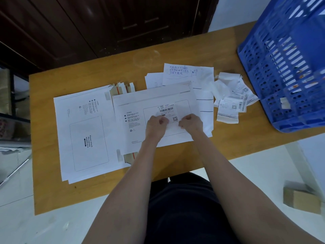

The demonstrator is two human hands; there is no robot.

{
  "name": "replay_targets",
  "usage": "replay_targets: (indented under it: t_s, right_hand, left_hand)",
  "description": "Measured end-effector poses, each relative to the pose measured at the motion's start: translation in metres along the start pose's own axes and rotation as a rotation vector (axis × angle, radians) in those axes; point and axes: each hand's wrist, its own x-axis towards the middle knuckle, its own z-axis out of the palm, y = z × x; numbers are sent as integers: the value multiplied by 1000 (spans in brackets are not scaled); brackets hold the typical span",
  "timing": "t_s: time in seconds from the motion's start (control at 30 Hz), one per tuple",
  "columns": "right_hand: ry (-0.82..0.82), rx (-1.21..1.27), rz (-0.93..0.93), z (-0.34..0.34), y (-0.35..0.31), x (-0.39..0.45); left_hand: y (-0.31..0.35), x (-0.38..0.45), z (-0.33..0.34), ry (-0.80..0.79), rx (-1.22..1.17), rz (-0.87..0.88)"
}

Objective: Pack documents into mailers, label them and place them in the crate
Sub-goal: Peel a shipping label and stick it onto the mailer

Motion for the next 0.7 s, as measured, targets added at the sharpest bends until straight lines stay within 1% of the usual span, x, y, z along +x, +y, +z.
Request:
replay_targets:
  t_s: [0.07, 0.1, 0.2, 0.33, 0.4, 0.5, 0.53, 0.6, 0.7]
  right_hand:
    - [-13, 5, -25, -1, 1, -1]
    - [-21, 3, -40, -2, 2, -2]
    - [-41, -5, -83, -3, 5, -5]
    - [-2, -30, -88, 3, 7, -6]
    - [23, -107, -93, 8, 6, -4]
    - [50, -383, -150, 13, 9, -6]
    - [45, -437, -181, 14, 11, -6]
    - [23, -454, -246, 12, 17, -2]
    - [9, -389, -319, 5, 26, 3]
  left_hand:
    - [-5, -1, 0, 63, 58, -38]
    - [-7, -2, 0, 61, 83, -52]
    - [-12, -3, 2, -11, 119, -45]
    - [-14, -4, 3, -17, 95, -11]
    - [-15, -5, 5, -8, 123, 10]
    - [-17, -7, 7, 14, 162, 28]
    - [-17, -7, 7, 13, 165, 34]
    - [-17, -8, 6, 8, 180, 59]
    - [-18, -10, 5, 0, 226, 101]
